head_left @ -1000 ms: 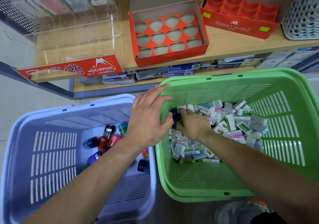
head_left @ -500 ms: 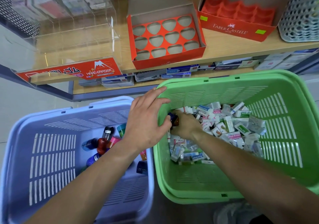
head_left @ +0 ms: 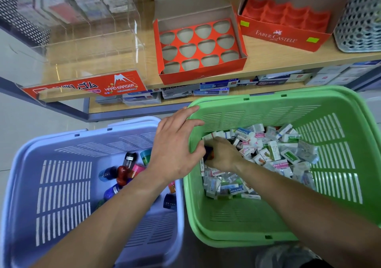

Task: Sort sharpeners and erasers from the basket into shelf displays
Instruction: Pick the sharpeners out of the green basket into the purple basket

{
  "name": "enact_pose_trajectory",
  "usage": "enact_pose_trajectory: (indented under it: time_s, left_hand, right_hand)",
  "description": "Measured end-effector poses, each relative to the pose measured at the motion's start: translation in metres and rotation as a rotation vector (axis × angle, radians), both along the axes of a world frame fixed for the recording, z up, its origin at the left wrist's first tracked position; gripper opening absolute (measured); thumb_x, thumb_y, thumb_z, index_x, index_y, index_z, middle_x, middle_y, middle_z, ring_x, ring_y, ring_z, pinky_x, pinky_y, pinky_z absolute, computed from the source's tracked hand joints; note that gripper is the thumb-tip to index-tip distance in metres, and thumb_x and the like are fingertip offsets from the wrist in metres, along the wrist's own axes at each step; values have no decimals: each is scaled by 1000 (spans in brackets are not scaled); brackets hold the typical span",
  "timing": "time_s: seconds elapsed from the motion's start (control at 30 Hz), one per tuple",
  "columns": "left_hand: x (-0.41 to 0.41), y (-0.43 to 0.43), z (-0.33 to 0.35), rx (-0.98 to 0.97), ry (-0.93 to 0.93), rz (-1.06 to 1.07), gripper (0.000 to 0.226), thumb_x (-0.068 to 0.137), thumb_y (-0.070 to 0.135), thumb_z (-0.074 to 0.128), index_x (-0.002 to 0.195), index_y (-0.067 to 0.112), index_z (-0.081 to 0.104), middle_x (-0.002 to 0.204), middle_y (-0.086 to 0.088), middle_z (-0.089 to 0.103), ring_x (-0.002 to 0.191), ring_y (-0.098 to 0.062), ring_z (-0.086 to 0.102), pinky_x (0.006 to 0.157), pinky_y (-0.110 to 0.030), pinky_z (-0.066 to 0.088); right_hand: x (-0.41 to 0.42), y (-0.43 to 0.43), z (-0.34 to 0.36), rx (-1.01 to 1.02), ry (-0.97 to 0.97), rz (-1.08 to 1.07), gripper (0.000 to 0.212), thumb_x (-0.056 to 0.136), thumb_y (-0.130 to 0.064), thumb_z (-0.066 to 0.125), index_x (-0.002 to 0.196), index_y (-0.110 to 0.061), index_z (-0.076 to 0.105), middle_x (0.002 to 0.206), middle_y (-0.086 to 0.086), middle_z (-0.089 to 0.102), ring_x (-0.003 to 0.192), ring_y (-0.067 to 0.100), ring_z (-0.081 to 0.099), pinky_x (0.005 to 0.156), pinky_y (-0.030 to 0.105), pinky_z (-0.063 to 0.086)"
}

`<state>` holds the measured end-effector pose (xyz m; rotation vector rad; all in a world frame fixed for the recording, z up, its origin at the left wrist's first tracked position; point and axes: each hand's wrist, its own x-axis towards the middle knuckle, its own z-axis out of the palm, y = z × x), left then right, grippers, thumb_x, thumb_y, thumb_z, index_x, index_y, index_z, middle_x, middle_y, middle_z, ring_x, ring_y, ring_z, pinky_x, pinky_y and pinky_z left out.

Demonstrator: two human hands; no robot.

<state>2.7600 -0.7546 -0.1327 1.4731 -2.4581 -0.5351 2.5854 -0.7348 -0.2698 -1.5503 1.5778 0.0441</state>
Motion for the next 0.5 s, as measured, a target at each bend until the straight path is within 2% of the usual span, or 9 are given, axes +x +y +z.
enact_pose_trajectory:
  time_s: [0.07, 0.13, 0.23, 0.3, 0.4, 0.5]
  left_hand:
    - [0, 0, 0, 5, 31, 4, 45, 83, 43, 55, 124, 26, 63, 153, 10, 42, 141, -14, 37, 115, -33, 17]
    - [0, 0, -1, 22, 61, 14, 43, 82, 42, 56, 121, 26, 64, 152, 11, 43, 140, -14, 38, 115, -34, 19]
    - [-1, 1, 2, 33, 49, 24, 39, 83, 40, 57, 119, 26, 64, 153, 11, 42, 140, -13, 37, 115, -34, 18]
    - [-1, 1, 6, 60, 23, 14, 39, 84, 39, 60, 121, 25, 63, 154, 10, 40, 140, -12, 35, 115, -32, 15]
    - [0, -1, 24, 179, 54, 11, 45, 86, 38, 66, 129, 25, 59, 154, 9, 41, 142, -13, 34, 116, -30, 15]
    - [14, 2, 58, 310, 173, 53, 44, 88, 35, 68, 130, 28, 58, 143, 8, 54, 131, -12, 49, 113, -33, 36]
  right_hand:
    - [5, 1, 3, -33, 57, 55, 44, 75, -33, 70, 118, -35, 61, 111, -2, 63, 112, 26, 56, 86, 40, 52]
    - [10, 6, 6, -65, 87, 28, 27, 83, -22, 66, 108, -32, 63, 99, -3, 66, 99, 25, 63, 70, 33, 51]
    - [10, 11, 22, -104, 95, 10, 14, 96, -21, 62, 108, -27, 60, 94, -3, 68, 81, 18, 64, 53, 27, 41]
    - [3, 14, 41, -128, 55, -46, 9, 99, -25, 60, 108, -25, 58, 91, -4, 66, 78, 16, 65, 52, 24, 41]
    - [-9, 21, 83, -133, 47, -119, 20, 99, -28, 60, 117, -19, 58, 97, 2, 66, 78, 21, 64, 60, 32, 50]
    - [-9, 31, 136, -291, 79, -220, 25, 95, -39, 63, 112, -21, 60, 94, 3, 70, 79, 23, 67, 65, 35, 55]
